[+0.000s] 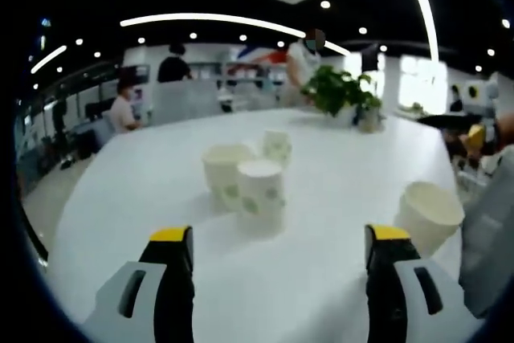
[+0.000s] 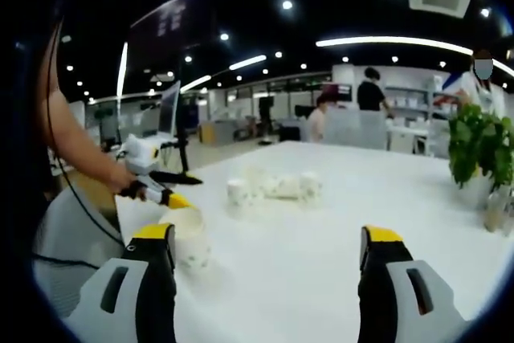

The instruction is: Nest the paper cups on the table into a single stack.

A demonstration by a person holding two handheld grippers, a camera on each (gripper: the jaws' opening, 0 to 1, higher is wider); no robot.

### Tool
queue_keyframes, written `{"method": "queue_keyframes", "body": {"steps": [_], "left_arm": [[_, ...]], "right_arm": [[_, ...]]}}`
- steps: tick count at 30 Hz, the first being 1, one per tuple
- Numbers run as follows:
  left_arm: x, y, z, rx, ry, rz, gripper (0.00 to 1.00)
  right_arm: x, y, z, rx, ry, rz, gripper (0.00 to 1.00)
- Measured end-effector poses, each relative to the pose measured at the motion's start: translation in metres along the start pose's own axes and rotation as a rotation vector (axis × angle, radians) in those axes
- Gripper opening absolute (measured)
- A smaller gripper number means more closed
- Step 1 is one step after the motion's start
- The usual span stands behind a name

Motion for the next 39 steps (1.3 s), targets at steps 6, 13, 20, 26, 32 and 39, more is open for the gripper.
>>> {"method": "queue_keyframes", "body": {"steps": [6,13,20,26,32,39], "left_arm": [[-0.006,0.004,0.022,0.007,-0.005,0.007,0.85],[-0.008,0.006,0.04,0.01,-0.004,0.003,0.8],[-0.01,0.005,0.056,0.01,-0.009,-0.003,0.7],[-0.016,0.004,0.071,-0.024,-0.001,0.009,0.59],[-0.018,0.008,0.081,-0.048,0.015,0.01,0.53],[-0.015,0.01,0.087,-0.061,0.055,0.033,0.39]], "right_arm": [[0.002,-0.001,0.0,0.003,0.008,0.005,0.94],[0.003,0.0,0.001,0.002,0.017,0.01,0.93],[0.004,0.001,0.0,0.001,0.024,0.013,0.93],[0.008,0.002,0.001,-0.001,0.029,0.023,0.92],[0.012,0.005,0.003,-0.01,0.033,0.028,0.92],[0.014,0.005,0.002,-0.011,0.037,0.03,0.92]]}}
Point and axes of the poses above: the point that each gripper's makers call its tool centre point, and the gripper's own axes: z roughly forward along the fingers, y roughly to its left, x roughly out of its underside, the point moved 5 cm from there along -z, roughly backward along the fingers, and after that the axes turned 3 degrees about y, right-handed, at the moved point
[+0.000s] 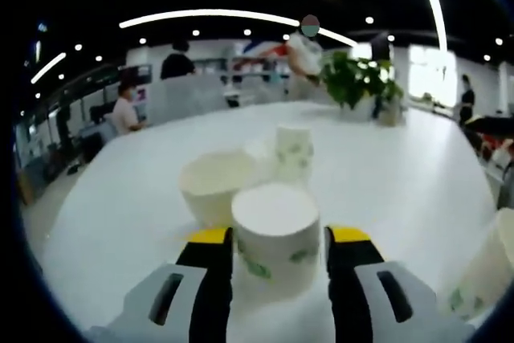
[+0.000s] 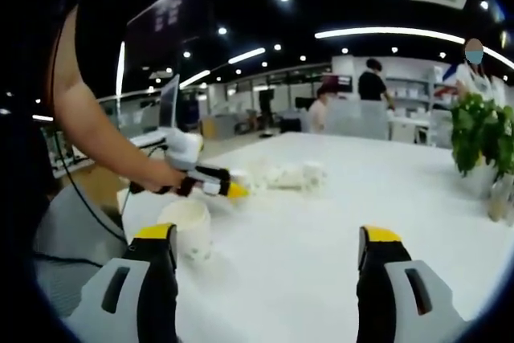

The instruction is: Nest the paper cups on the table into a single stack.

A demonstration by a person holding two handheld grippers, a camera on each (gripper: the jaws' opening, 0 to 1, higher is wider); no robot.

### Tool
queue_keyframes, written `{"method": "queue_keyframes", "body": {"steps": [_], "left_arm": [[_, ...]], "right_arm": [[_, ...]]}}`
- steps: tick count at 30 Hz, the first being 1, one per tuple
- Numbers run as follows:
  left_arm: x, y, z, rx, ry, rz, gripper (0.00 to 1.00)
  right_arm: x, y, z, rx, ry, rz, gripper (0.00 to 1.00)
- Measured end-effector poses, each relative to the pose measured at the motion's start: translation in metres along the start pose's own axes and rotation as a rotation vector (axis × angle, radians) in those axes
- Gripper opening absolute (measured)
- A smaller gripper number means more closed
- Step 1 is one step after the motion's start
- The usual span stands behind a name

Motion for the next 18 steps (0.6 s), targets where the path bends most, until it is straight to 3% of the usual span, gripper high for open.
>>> {"method": "queue_keyframes", "body": {"steps": [18], "left_arm": [[0.001,0.001,-0.0047,0.018,0.024,-0.01,0.37]], "right_arm": [[0.0007,0.0017,-0.0003,-0.001,-0.003,0.005,0.92]]}}
Point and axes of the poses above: the point that each gripper's makers call its tool centre point, and the gripper's own axes: z roughly forward along the fingers, y roughly to its left, x roughly out of its underside, the point moved 5 cm from there along -z, roughly backward along the fingers, and after that the axes turned 3 degrees about y, right-handed, at the moved point
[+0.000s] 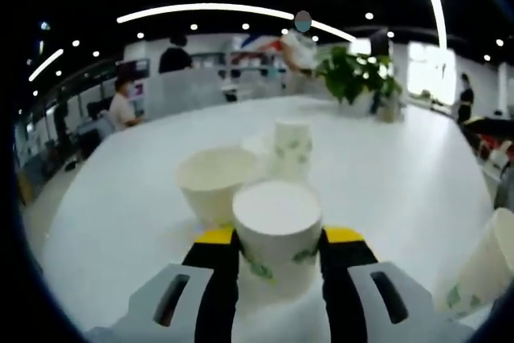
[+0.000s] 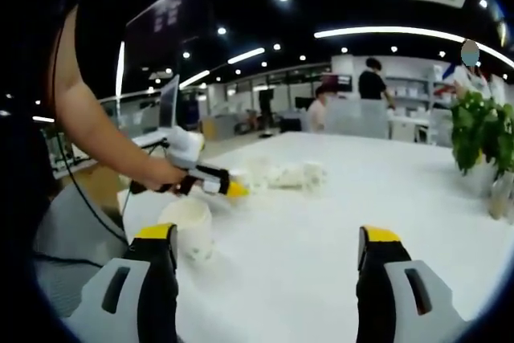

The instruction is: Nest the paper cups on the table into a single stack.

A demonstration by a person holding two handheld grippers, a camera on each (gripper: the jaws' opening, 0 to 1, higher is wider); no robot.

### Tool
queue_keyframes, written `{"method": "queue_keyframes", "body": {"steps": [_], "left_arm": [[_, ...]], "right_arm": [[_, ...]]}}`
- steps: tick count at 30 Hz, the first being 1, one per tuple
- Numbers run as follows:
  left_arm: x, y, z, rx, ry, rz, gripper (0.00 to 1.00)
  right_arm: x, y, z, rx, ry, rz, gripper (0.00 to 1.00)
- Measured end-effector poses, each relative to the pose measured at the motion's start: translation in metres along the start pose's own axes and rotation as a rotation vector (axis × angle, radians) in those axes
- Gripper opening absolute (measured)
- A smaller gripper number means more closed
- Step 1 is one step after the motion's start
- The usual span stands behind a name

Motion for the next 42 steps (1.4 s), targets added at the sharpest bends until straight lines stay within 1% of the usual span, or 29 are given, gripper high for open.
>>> {"method": "queue_keyframes", "body": {"steps": [11,16,19,22,30,34,37,42], "left_arm": [[-0.004,-0.003,-0.007,0.031,0.016,-0.011,0.37],[-0.013,-0.005,-0.012,0.052,0.015,-0.035,0.36],[-0.018,-0.01,-0.015,0.078,0.015,-0.027,0.36],[-0.024,-0.011,-0.018,0.084,0.023,-0.011,0.36],[-0.04,-0.008,-0.026,0.103,0.028,0.014,0.36],[-0.049,-0.007,-0.032,0.117,0.026,0.01,0.36],[-0.054,-0.006,-0.035,0.135,0.032,0.019,0.36],[-0.065,0.001,-0.039,0.134,0.027,0.007,0.36]], "right_arm": [[-0.001,0.0,0.001,0.002,-0.006,0.004,0.91],[-0.001,0.0,0.002,0.003,-0.012,0.003,0.91],[0.001,-0.001,0.002,0.0,-0.007,0.002,0.91],[0.003,-0.001,0.001,0.0,-0.003,0.001,0.91],[0.003,-0.001,-0.001,-0.002,0.002,-0.003,0.91],[0.004,-0.004,-0.003,0.01,0.0,0.007,0.91],[0.004,-0.003,-0.004,0.009,-0.001,0.004,0.91],[0.003,-0.002,-0.003,0.007,-0.004,0.002,0.91]]}}
Point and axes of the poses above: the point that each gripper's makers call its tool centre point, and the gripper's own axes: z roughly forward along the fingers, y roughly to its left, x roughly out of its underside, the point moved 5 cm from there along -z, roughly backward along the fingers, and after that the axes turned 3 degrees about y, right-handed, at the moved point
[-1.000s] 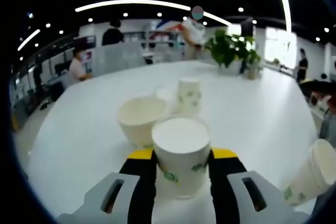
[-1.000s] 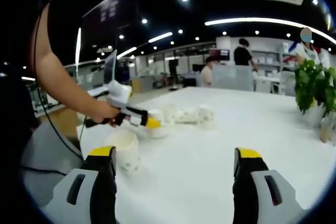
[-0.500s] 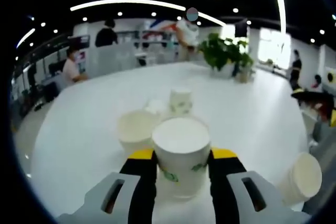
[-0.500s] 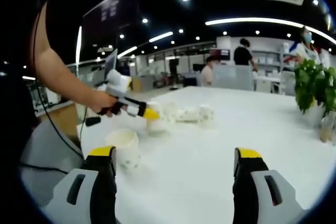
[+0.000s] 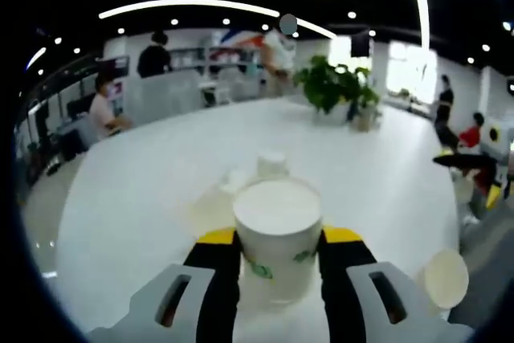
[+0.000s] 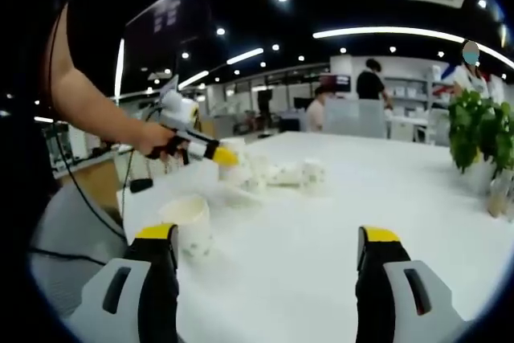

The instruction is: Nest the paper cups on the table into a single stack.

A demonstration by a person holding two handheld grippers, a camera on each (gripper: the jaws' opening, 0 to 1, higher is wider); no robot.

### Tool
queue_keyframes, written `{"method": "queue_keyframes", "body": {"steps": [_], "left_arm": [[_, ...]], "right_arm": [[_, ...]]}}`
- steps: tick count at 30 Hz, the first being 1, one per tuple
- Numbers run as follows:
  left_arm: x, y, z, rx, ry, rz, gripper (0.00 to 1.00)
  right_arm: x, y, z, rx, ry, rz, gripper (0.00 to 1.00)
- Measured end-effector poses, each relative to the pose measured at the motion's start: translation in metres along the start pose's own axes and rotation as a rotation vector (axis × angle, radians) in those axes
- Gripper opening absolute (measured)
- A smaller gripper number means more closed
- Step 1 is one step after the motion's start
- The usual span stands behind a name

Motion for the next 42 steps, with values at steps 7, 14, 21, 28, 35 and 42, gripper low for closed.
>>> {"method": "queue_keyframes", "body": {"steps": [7,14,21,28,35,42], "left_arm": [[-0.017,0.003,-0.002,0.031,0.001,-0.009,0.36],[-0.029,0.01,-0.007,0.018,0.0,0.038,0.37],[-0.039,0.013,-0.013,0.006,-0.011,0.026,0.37],[-0.048,0.013,-0.016,0.009,-0.011,0.024,0.37],[-0.055,0.012,-0.019,0.003,-0.013,0.039,0.37],[-0.067,0.015,-0.022,0.008,-0.006,0.055,0.37]], "right_arm": [[-0.002,0.0,0.001,-0.003,-0.008,0.0,0.9],[-0.001,0.001,0.001,-0.005,-0.01,0.007,0.9],[0.002,0.002,-0.001,-0.003,-0.007,0.012,0.9],[-0.001,0.003,-0.002,-0.004,-0.015,0.007,0.89],[-0.002,0.004,-0.003,-0.008,-0.02,0.002,0.89],[-0.002,0.004,-0.004,-0.006,-0.024,0.003,0.88]]}}
Point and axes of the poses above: the point that each gripper's makers call its tool centre point, and the gripper's own axes: z roughly forward along the fingers, y roughly to its left, x roughly out of its underside, the point moved 5 cm from there along -z, roughly backward along the fingers, and after that the axes turned 3 degrees about y, right-handed, at the moved point
